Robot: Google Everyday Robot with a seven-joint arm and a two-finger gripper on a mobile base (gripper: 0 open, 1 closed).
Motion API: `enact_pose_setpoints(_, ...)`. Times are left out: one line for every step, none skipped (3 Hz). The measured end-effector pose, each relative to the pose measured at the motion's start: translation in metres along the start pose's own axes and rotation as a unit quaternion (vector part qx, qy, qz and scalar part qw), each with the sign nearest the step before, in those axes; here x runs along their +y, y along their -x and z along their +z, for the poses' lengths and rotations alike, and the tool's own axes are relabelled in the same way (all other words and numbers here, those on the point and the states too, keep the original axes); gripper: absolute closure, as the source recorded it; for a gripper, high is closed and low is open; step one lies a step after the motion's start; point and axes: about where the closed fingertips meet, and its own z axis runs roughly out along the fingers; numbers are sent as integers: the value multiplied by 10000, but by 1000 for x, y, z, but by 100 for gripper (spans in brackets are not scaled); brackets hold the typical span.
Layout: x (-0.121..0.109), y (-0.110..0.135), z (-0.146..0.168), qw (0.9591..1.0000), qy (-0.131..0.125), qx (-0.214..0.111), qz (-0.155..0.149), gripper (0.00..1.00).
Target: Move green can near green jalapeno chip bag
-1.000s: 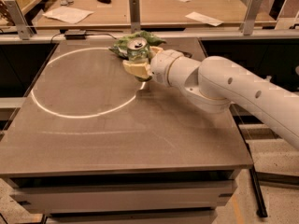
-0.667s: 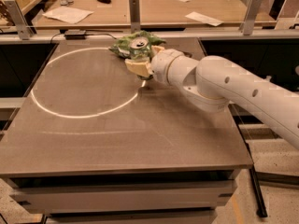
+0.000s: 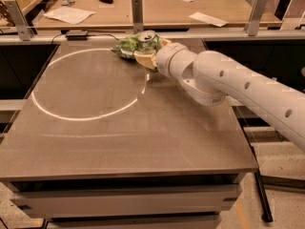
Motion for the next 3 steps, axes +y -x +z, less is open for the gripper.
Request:
enact_pose_setpoints(-8, -5, 15, 9997, -173, -13, 162, 100)
enact_pose_setpoints(-15, -18, 24, 9976, -370, -16, 579, 100)
enact_pose_setpoints(-12, -24, 28, 9961, -356, 51, 810, 82)
